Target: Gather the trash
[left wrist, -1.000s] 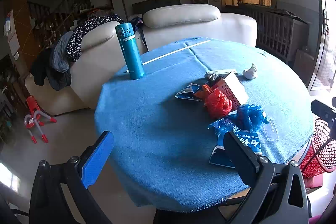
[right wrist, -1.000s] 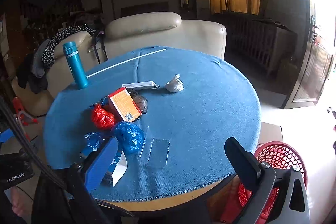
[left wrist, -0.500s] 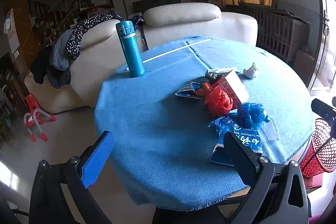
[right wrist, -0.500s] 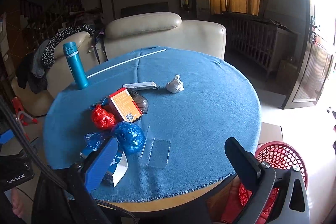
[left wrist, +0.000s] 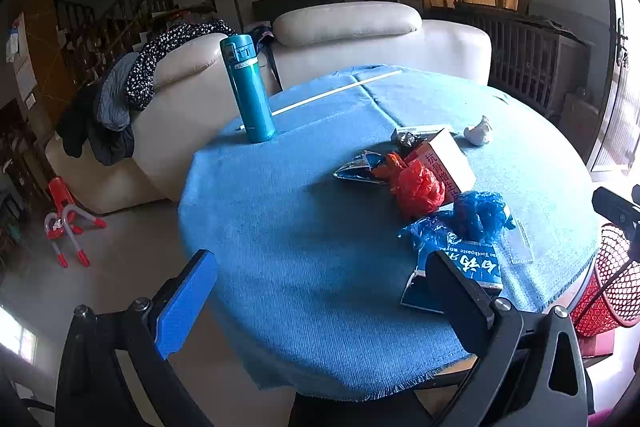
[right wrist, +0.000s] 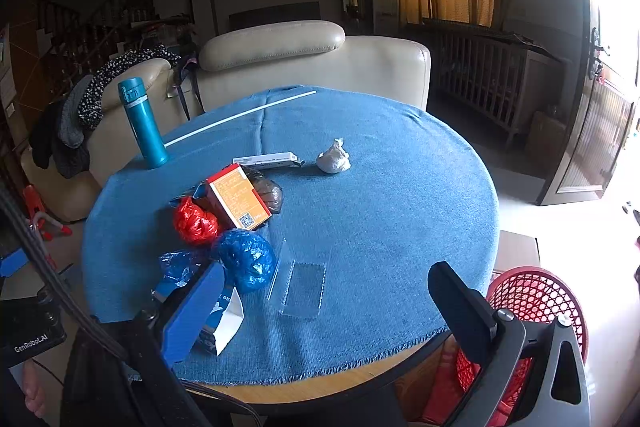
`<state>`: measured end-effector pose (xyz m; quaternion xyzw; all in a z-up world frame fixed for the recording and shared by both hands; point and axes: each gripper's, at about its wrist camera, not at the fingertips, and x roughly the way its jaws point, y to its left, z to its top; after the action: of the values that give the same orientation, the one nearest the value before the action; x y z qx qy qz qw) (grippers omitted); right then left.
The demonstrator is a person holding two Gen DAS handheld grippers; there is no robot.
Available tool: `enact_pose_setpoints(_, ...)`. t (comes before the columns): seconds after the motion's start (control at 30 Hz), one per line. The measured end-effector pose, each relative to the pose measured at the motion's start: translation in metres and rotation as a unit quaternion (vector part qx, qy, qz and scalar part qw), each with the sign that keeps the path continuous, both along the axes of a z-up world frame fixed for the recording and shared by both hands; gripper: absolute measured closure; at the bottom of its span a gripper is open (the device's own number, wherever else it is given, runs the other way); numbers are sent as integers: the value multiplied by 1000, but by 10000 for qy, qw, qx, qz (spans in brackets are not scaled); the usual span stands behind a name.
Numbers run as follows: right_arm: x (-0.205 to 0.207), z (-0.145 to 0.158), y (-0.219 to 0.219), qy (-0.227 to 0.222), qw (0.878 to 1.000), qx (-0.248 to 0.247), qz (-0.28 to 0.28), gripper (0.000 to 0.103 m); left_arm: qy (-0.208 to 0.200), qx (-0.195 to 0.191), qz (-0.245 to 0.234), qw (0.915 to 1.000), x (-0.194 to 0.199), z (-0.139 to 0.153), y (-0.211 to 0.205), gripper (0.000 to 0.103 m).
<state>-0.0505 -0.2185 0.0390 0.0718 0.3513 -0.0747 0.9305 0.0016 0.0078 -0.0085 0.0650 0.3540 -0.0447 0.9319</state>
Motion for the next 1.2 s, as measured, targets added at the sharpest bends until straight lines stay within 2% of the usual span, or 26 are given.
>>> enact_pose_setpoints(0.3,16,-17,-2,265,9993,265,6,0,164,-92,-53,9998,7,-10,1,0)
enact_pose_setpoints(0.4,25,-31,-6,468,9977,496,3,0,409,-144,-207,9988,12,-21,-1,0)
enact_pose_setpoints(0.5,34,-43,-11,623,9957,678,-60,1,655,-357,-452,9962,17,-32,-5,0)
enact_pose_setpoints(0.6,46,-54,-14,775,9932,867,-50,7,691,-571,-656,9938,20,-38,-10,0)
enact_pose_setpoints(0.67,55,-61,-11,894,9923,862,24,8,789,-697,-805,9912,21,-40,-14,0)
enact_pose_setpoints(0.77,66,-74,-6,1139,9905,762,66,12,1040,-672,-959,9877,24,-44,-18,0)
enact_pose_setpoints(0.93,77,-92,-6,1402,9851,985,170,16,1275,-571,-1160,9834,27,-50,-28,0)
enact_pose_setpoints(0.97,79,-94,-5,1426,9848,968,203,21,1303,-566,-1209,9824,27,-50,-31,0)
enact_pose_setpoints(1.0,81,-97,-4,1461,9844,946,241,31,1340,-567,-1241,9815,28,-51,-33,0)
enact_pose_setpoints(1.07,83,-103,-6,1545,9830,958,263,45,1444,-617,-1326,9786,31,-52,-37,0)
enact_pose_setpoints(1.2,76,-103,-19,1375,9857,965,146,46,1608,-703,-1434,9740,38,-55,-48,0)
